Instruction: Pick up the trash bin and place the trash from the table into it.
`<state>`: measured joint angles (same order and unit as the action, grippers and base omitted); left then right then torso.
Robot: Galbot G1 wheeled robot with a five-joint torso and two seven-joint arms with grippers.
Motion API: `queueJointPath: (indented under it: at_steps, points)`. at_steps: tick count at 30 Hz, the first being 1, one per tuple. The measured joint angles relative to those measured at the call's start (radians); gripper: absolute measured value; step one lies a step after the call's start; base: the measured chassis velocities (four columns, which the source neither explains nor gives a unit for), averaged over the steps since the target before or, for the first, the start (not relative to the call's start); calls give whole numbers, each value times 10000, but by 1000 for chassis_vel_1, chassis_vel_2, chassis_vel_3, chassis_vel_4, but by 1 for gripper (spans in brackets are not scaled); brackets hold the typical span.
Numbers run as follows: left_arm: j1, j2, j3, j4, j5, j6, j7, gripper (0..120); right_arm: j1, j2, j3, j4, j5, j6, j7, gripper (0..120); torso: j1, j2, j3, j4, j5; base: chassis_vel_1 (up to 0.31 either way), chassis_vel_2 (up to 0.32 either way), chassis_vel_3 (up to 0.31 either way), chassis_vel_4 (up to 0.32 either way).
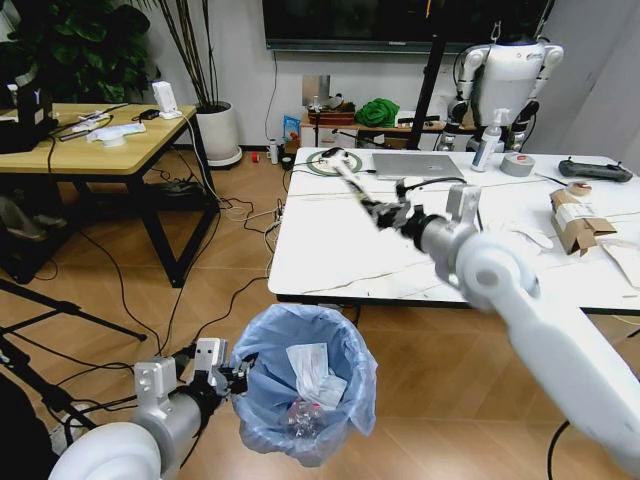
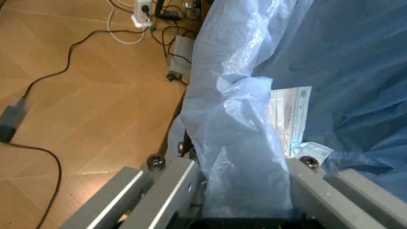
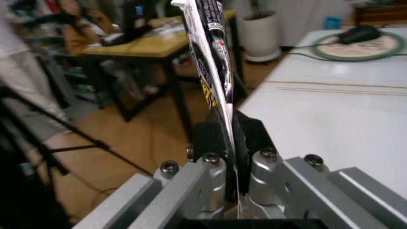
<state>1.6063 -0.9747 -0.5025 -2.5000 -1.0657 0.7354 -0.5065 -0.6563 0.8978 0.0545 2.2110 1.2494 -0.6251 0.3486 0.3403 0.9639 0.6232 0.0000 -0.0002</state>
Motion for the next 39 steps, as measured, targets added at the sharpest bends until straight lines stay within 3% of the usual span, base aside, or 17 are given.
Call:
queueJointPath:
  at_steps: [4,8,17,32,35,39]
  points:
    - [-44,-17,61,0,-57,0,-167,2,-791,-253,-29,734,-101,788,-1576,0,0,0,0,0,1,0,0,0,0]
    - [-145,-26,220,8,-196,0,-569,2,-2110,-606,16,1202,-1212,1440,-3724,0,0,0,0,-3,2,0,0,0,0]
    - [-240,-35,409,52,-387,0,-969,2,-3660,-844,-9,1585,-2868,1579,-4968,1,-1,-2,0,0,1,0,0,0,0]
    - [-88,-57,468,15,-350,-1,-931,2,-5066,-1153,420,1712,-4632,2348,-5569,55,0,-2,1,-1,2,0,0,0,0]
    - [-46,-36,459,14,-347,0,-913,2,-5019,-1098,614,1799,-4501,2335,-5268,64,0,-1,1,-1,2,0,0,0,0]
    - [54,-33,444,10,-336,0,-893,2,-4828,-830,1183,1962,-4036,2236,-3645,81,0,-2,1,2,1,0,0,0,0]
